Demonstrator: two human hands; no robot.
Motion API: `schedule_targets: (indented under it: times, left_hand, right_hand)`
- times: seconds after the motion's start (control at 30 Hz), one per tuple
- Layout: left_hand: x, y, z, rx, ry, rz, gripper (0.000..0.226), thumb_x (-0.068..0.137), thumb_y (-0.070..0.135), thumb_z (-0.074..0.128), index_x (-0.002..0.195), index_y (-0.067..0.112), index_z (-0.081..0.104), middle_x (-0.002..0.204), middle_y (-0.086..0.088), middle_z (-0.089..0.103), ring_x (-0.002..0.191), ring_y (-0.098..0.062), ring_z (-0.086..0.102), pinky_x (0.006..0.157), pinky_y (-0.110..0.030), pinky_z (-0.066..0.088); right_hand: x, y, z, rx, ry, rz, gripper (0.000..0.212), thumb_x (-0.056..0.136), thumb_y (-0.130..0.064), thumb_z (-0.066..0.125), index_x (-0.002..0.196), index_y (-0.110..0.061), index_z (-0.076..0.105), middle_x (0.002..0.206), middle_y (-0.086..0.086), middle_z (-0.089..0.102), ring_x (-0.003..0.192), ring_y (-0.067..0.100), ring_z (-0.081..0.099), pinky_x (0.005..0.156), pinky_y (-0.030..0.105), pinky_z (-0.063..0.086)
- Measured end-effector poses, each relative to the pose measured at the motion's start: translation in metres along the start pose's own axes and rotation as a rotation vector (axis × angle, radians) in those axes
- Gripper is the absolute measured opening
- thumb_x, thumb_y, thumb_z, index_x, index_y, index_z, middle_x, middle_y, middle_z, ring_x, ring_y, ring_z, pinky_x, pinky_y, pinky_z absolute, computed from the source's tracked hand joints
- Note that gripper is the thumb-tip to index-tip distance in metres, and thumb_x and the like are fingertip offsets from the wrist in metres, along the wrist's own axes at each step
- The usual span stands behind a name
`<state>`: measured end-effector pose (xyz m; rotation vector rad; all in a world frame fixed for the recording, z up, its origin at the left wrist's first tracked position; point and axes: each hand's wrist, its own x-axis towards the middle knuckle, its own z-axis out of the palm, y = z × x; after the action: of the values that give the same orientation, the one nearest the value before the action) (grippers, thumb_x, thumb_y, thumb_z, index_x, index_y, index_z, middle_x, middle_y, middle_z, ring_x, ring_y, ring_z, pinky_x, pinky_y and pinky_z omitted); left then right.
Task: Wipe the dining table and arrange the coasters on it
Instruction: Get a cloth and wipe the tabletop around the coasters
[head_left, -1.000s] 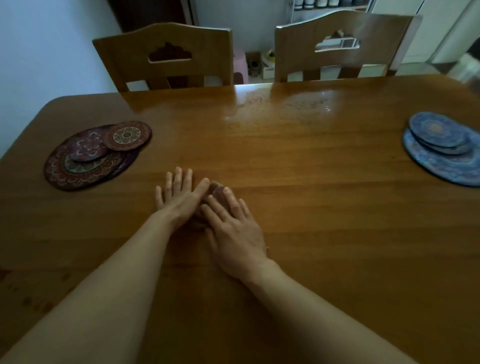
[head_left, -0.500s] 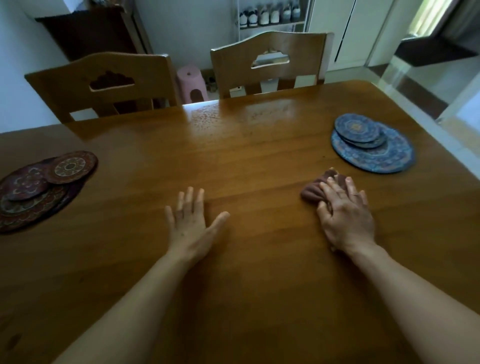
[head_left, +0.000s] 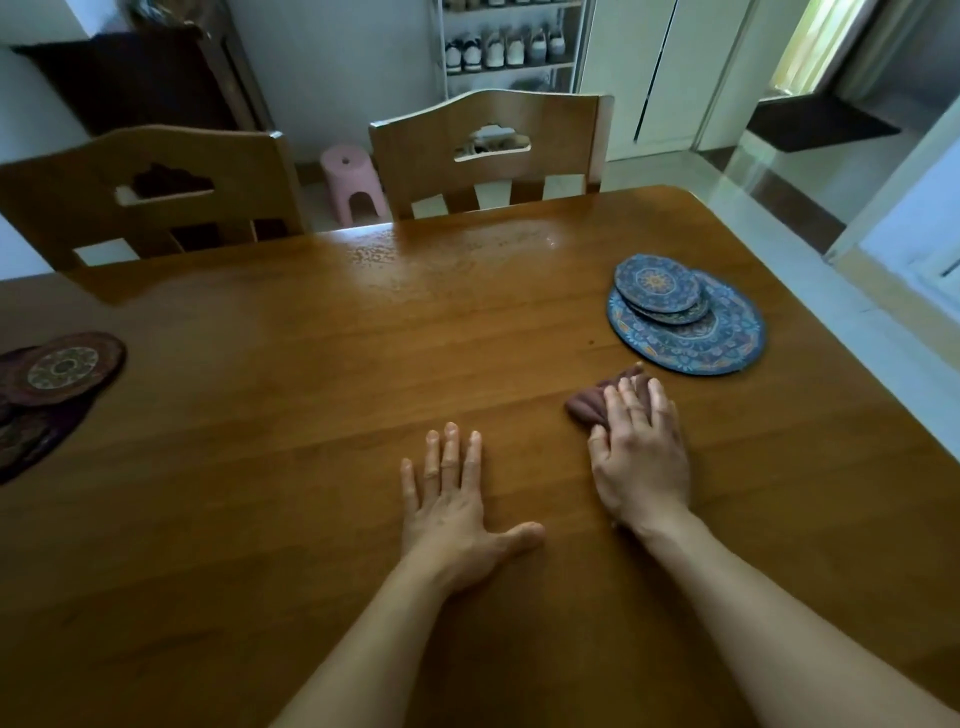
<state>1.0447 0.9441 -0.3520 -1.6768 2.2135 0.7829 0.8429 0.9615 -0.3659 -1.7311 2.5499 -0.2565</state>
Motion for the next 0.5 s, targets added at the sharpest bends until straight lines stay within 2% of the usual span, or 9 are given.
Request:
schedule_targets:
  times: [0.13, 0.33, 0.5]
  left_hand:
    - [0.000, 0.000, 0.002, 0.014, 0.028, 0.006, 0.121, 0.072, 0.085, 0.047, 0.145, 0.032, -0.034, 0.147, 0.006, -0.049, 0.132, -0.016, -0.048, 0.112, -0.046, -0.028]
    - [0.004, -0.003, 0.002, 0.009, 0.027, 0.018, 0.121, 0.071, 0.086, 0.046, 0.146, 0.032, -0.033, 0.146, 0.008, -0.049, 0.131, -0.014, -0.048, 0.112, -0.046, -0.028]
    - [0.006, -0.005, 0.001, 0.001, 0.016, -0.008, 0.122, 0.069, 0.087, 0.047, 0.147, 0.034, -0.031, 0.147, 0.009, -0.048, 0.132, -0.013, -0.048, 0.113, -0.045, -0.027]
  right_hand:
    - [0.063, -0.018, 0.004, -0.002, -0.038, -0.089, 0.060, 0.099, -0.037, 0.033, 0.153, -0.011, 0.026, 0.161, 0.009, 0.021, 0.150, 0.029, 0.002, 0.122, 0.038, 0.001]
    - [0.106, -0.044, 0.008, -0.029, -0.091, -0.079, 0.060, 0.101, -0.038, 0.028, 0.154, -0.012, 0.019, 0.163, 0.009, 0.012, 0.150, 0.031, -0.004, 0.122, 0.041, -0.001]
    - [0.050, -0.049, 0.000, 0.090, -0.148, -0.442, 0.058, 0.100, -0.037, 0.040, 0.153, -0.019, 0.027, 0.162, 0.001, 0.018, 0.151, 0.023, -0.001, 0.121, 0.035, -0.001]
